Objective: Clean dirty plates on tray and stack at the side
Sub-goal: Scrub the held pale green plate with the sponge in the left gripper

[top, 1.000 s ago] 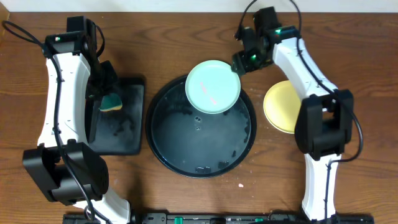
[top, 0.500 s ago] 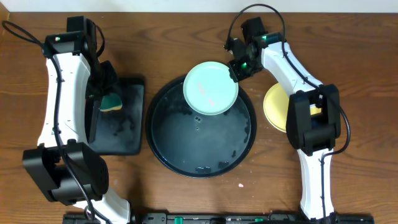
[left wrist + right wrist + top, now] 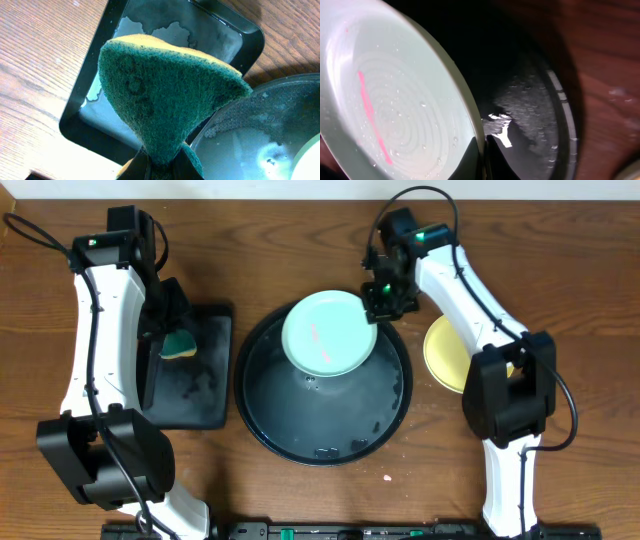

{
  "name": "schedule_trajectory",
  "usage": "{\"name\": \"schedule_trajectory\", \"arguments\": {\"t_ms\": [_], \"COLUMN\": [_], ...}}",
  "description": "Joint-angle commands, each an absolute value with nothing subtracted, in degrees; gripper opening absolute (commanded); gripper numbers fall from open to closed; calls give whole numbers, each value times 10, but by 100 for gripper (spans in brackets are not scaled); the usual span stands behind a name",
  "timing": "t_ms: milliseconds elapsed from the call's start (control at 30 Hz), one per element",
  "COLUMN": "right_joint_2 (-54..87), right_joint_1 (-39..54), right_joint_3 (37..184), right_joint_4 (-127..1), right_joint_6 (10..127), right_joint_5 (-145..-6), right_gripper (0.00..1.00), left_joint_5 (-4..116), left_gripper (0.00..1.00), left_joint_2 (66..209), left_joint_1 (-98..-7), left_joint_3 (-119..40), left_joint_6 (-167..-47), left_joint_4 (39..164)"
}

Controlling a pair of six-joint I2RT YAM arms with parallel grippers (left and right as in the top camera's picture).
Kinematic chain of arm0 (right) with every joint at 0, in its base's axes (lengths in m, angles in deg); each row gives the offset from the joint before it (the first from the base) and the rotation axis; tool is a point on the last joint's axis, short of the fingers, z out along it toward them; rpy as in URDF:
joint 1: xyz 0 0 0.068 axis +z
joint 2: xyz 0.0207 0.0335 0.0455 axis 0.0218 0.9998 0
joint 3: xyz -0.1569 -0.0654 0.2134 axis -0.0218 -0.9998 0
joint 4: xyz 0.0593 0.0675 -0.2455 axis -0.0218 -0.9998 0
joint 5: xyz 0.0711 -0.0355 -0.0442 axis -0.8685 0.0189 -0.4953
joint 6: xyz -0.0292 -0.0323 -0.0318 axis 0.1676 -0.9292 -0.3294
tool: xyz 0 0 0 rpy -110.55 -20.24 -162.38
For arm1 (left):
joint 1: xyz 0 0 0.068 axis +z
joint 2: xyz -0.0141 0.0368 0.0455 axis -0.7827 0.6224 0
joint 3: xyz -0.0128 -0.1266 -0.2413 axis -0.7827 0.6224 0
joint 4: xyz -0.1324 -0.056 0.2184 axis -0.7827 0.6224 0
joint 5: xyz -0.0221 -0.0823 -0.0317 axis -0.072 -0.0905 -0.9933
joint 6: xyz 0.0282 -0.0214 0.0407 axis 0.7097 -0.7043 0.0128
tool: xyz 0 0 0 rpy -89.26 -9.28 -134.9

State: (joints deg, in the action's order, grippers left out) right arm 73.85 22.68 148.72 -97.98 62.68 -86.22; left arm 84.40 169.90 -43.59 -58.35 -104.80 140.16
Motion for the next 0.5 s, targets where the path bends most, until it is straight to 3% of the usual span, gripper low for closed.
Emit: {"name": "schedule_trajectory", "arguments": {"t_ms": [0, 467], "right_joint_2": [732, 732], "right_joint_1": [253, 304], "right_joint_3": [1440, 1233], "right_joint_4": [-965, -760], "right_joint_6": [704, 812], "right_joint_5": [-870, -853], "right_gripper": [1, 1], "left_joint_5": [845, 845], "left_gripper": [7, 7], "left_joint_2": [1689, 1665], "left_joint_1": [-440, -530], "left_joint_3": [-585, -583], "left_joint_6": [-1037, -1062], "left_joint_4": [1401, 1412]}}
